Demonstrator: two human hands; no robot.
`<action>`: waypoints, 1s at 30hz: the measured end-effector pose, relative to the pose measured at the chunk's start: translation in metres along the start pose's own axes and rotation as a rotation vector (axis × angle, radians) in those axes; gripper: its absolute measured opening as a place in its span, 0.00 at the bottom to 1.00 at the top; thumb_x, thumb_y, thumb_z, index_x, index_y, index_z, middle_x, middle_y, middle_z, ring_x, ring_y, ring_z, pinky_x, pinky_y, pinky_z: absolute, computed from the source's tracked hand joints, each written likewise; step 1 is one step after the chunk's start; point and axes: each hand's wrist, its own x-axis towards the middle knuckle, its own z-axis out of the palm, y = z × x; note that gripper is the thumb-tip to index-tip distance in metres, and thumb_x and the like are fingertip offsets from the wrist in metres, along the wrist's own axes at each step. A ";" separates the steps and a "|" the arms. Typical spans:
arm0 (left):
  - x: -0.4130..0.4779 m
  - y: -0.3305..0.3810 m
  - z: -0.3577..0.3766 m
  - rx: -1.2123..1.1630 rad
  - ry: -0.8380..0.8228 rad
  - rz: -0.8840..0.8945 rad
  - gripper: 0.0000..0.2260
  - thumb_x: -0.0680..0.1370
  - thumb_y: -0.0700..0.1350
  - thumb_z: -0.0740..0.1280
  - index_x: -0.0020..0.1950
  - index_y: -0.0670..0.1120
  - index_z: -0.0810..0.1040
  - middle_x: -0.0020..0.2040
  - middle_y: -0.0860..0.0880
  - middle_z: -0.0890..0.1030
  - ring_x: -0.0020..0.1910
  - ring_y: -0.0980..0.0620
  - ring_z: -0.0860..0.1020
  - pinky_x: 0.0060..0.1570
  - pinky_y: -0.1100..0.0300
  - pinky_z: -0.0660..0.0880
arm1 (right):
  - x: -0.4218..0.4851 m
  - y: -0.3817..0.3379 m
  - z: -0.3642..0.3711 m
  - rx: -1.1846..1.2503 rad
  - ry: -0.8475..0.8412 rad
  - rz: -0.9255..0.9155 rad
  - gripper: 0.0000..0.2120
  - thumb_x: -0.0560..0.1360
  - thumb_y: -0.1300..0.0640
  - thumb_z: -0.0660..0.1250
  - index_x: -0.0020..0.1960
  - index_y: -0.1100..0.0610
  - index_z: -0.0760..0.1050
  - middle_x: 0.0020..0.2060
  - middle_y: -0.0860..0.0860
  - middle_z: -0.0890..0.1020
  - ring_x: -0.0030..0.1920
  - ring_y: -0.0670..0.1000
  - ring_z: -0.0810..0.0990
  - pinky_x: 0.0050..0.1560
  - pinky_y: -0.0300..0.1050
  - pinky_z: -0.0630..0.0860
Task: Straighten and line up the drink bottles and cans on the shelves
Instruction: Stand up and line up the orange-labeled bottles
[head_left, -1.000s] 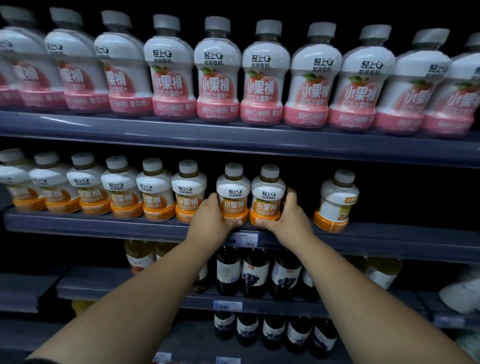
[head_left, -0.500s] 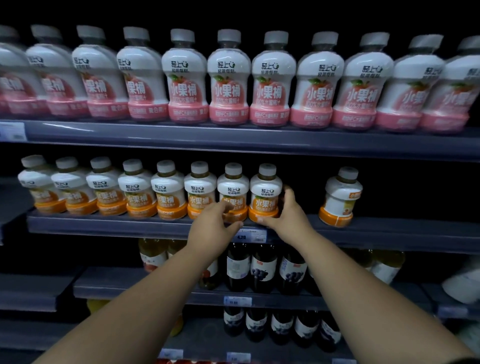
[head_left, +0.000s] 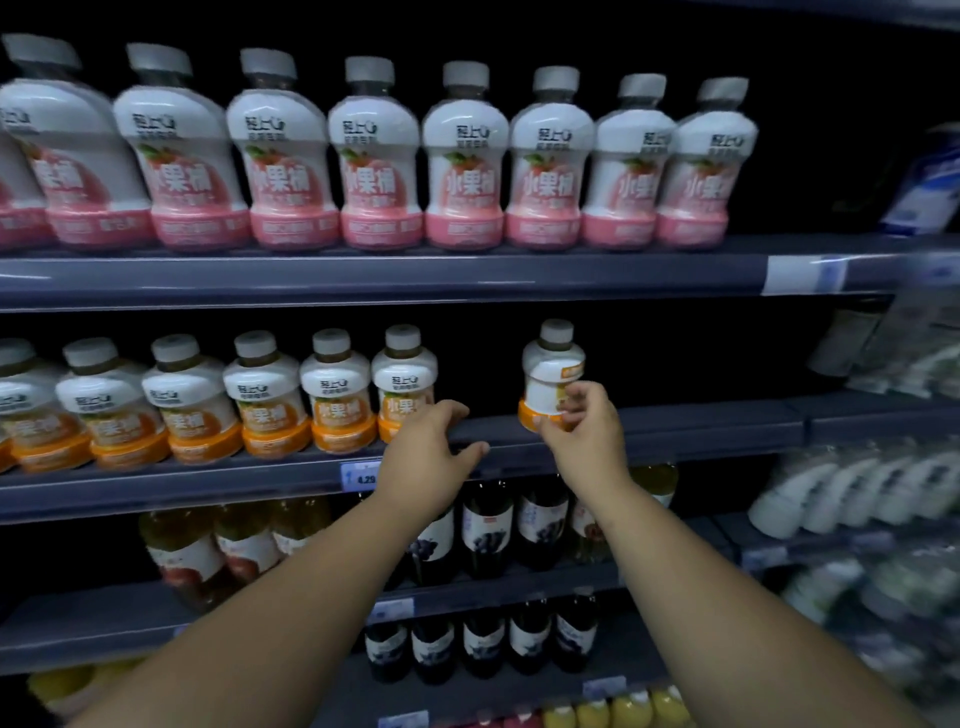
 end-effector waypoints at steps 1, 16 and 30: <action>0.002 0.003 0.005 0.001 -0.003 -0.004 0.24 0.76 0.54 0.72 0.69 0.49 0.72 0.61 0.49 0.76 0.59 0.49 0.76 0.57 0.52 0.76 | 0.004 0.003 -0.005 -0.002 0.022 0.005 0.23 0.72 0.55 0.76 0.61 0.49 0.68 0.55 0.50 0.75 0.54 0.50 0.77 0.48 0.42 0.73; 0.032 0.014 0.031 0.015 0.040 0.002 0.22 0.75 0.54 0.72 0.67 0.51 0.74 0.61 0.52 0.76 0.57 0.54 0.76 0.54 0.58 0.75 | 0.064 0.012 -0.009 -0.035 -0.224 0.160 0.39 0.63 0.54 0.82 0.67 0.55 0.65 0.59 0.50 0.78 0.59 0.52 0.79 0.59 0.49 0.77; 0.033 -0.001 0.013 0.124 0.166 0.109 0.17 0.75 0.49 0.72 0.63 0.48 0.77 0.59 0.52 0.76 0.54 0.54 0.77 0.48 0.61 0.74 | 0.056 -0.001 0.002 -0.095 -0.297 0.112 0.41 0.62 0.53 0.83 0.67 0.53 0.63 0.55 0.48 0.76 0.56 0.50 0.77 0.52 0.43 0.72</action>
